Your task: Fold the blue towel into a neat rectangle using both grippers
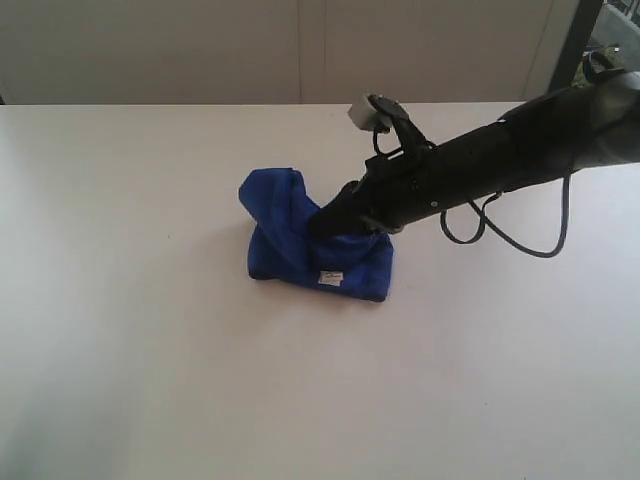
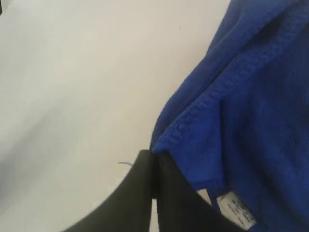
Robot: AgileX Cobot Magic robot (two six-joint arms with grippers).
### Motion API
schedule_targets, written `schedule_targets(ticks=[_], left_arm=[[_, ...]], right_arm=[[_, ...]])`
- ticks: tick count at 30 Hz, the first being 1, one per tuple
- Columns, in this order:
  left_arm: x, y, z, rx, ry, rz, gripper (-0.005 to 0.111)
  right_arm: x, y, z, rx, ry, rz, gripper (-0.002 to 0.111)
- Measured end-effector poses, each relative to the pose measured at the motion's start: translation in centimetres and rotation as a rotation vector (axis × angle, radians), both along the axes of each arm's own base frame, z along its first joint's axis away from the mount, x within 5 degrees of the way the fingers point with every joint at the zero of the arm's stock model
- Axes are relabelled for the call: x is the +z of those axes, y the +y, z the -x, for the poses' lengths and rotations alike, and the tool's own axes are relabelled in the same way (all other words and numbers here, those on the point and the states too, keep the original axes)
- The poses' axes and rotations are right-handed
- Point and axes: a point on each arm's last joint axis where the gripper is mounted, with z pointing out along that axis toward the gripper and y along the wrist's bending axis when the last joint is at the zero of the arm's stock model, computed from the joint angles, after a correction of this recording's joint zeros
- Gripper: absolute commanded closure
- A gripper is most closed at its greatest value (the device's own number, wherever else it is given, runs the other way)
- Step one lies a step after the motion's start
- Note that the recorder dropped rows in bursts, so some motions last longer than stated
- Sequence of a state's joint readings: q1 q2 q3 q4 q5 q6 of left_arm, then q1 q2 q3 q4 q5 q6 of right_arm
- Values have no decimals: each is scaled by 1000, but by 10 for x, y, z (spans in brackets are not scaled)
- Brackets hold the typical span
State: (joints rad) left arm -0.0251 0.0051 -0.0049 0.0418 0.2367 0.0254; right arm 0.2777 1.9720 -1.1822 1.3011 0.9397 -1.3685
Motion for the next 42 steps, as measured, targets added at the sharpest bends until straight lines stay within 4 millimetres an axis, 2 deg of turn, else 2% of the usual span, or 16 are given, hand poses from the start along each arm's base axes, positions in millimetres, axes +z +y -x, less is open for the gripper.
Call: schedule_targets(ticks=[2,7,11,17,33,42], left_arm=[[0,0,0,0,0,0,107],[0,0,0,0,0,0,107],[0,0,0,0,0,0,107],[0,0,0,0,0,0,107],[0,0,0,0,0,0,107],[0,0,0,0,0,0,107]], right_arm=[[-4,1,2,26,-12,38,108],[-31,7,0,26,1,116,108],[-41,8,-3,-6,-9,152,98],[-39,9,-7,-54,-3,128,86],[-38,9,-12,-130,-1,106,86],[-40,6,-14,-172,18,151,71]])
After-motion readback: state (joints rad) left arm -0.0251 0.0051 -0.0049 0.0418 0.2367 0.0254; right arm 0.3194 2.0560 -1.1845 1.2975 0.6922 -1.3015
